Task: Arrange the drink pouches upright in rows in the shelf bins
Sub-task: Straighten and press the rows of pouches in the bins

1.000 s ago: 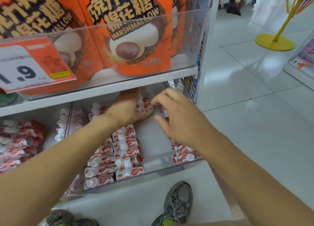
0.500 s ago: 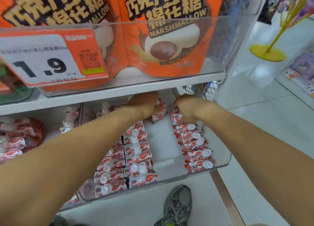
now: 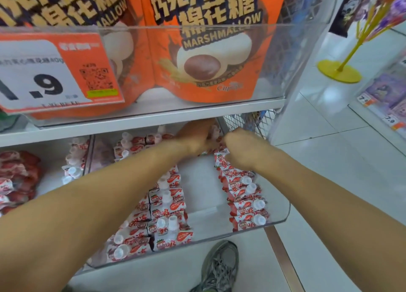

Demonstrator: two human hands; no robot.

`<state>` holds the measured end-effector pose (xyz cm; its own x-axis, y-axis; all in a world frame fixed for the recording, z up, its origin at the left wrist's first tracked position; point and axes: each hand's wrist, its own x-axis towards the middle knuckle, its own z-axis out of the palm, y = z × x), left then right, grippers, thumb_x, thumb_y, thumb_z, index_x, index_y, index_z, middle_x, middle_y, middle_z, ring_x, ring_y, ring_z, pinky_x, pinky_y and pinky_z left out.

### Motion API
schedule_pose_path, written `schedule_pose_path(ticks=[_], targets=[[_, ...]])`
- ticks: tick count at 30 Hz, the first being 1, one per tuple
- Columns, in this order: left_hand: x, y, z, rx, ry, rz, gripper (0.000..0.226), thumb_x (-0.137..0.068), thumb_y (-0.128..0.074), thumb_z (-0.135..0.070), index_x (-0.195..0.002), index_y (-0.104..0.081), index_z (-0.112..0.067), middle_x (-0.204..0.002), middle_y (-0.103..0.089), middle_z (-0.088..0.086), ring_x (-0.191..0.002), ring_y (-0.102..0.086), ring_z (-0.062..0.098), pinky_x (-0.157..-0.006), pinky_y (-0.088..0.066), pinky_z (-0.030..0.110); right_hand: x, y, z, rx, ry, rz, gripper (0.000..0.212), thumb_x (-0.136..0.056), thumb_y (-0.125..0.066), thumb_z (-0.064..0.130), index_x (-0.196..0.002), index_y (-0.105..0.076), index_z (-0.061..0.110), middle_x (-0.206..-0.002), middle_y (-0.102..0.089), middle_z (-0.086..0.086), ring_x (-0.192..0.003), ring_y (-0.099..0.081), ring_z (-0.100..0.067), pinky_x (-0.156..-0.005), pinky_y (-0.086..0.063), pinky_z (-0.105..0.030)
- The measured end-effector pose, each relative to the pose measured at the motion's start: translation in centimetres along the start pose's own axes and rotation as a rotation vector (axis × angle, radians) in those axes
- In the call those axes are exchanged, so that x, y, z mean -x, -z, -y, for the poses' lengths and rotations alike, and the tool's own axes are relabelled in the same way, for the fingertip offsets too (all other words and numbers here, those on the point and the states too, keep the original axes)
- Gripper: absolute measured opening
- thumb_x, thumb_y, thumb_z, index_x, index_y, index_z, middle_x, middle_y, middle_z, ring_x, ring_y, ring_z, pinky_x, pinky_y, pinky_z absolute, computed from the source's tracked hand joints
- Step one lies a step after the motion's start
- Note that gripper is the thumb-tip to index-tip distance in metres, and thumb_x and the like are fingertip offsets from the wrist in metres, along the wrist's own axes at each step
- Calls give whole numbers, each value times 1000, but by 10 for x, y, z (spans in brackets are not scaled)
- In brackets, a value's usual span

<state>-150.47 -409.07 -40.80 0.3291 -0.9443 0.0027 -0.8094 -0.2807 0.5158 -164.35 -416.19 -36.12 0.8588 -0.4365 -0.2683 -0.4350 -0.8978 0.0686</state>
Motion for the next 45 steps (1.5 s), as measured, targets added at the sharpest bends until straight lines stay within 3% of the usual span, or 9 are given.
schedule_pose_path(ticks=[4,11,18,21,27,31,37,42,45], targets=[[12,6,4,-201,12,39,29,-83,-71,-21,-106,-56,-12,-96,-53,-2,-87,-56,23,-72,-40,28,20,4,-1,-14,13,-184,18,-93,-63,23,-101,-59,7,-85,-50,-9,-86,-59,-31,-66,-42,-33],[3,-12,-12,-11,233,-146,25,-92,-58,-31,-81,-59,-9,-79,-62,5,-73,-60,24,-65,-48,28,102,-48,-17,-514,-135,-968,4,-90,-66,15,-86,-66,14,-86,-59,3,-73,-52,-12,-64,-35,-12],[5,-33,-13,174,345,-155,30,-94,-53,-35,-107,-59,-9,-101,-66,11,-89,-62,30,-73,-46,27,109,-91,-22,-1167,-392,-661,26,-92,-59,45,-109,-65,27,-101,-70,15,-93,-67,-5,-75,-55,-21],[12,-39,-37,505,505,-181,55,-94,-35,-62,-107,-55,-13,-98,-63,6,-89,-57,26,-77,-39,25,112,-83,-26,-1193,-286,-615,22,-92,-65,35,-113,-70,31,-99,-72,23,-95,-65,10,-75,-47,-3],[5,-56,-59,740,497,-211,38,-97,-38,-55,-106,-53,-21,-105,-63,5,-99,-59,26,-88,-47,34,115,-77,-40,-1187,-150,-491,49,-93,-65,12,-100,-58,60,-85,-66,41,-89,-64,16,-72,-50,-6],[1,-59,-54,784,452,-73,54,-94,-42,-56,-135,-36,-22,-122,-56,0,-108,-56,23,-91,-43,39,114,-80,-42,-1249,-123,-485,44,-94,-63,10,-111,-61,51,-92,-70,34,-92,-68,9,-74,-57,-16],[3,-53,-43,804,506,-141,68,-85,-47,-72,-133,-40,-24,-122,-59,-5,-110,-55,17,-95,-38,34,116,-81,-41,-1260,-125,-497,44,-95,-62,9,-111,-61,51,-90,-69,36,-87,-67,13,-70,-52,-8],[-1,-73,-53,910,542,-85,89,-78,-38,-82,-147,-6,-35,-139,-51,2,-123,-53,25,-106,-37,40,114,-85,-40,-1249,-124,-507,41,-96,-63,14,-118,-61,48,-91,-69,32,-92,-67,10,-72,-57,-15],[0,-82,-46,915,594,-90,98,-68,-40,-90,-146,-9,-39,-138,-54,3,-122,-55,26,-107,-39,49,115,-84,-40,-1237,-131,-497,37,-96,-63,16,-126,-64,36,-90,-68,36,-90,-66,14,-71,-55,-11]])
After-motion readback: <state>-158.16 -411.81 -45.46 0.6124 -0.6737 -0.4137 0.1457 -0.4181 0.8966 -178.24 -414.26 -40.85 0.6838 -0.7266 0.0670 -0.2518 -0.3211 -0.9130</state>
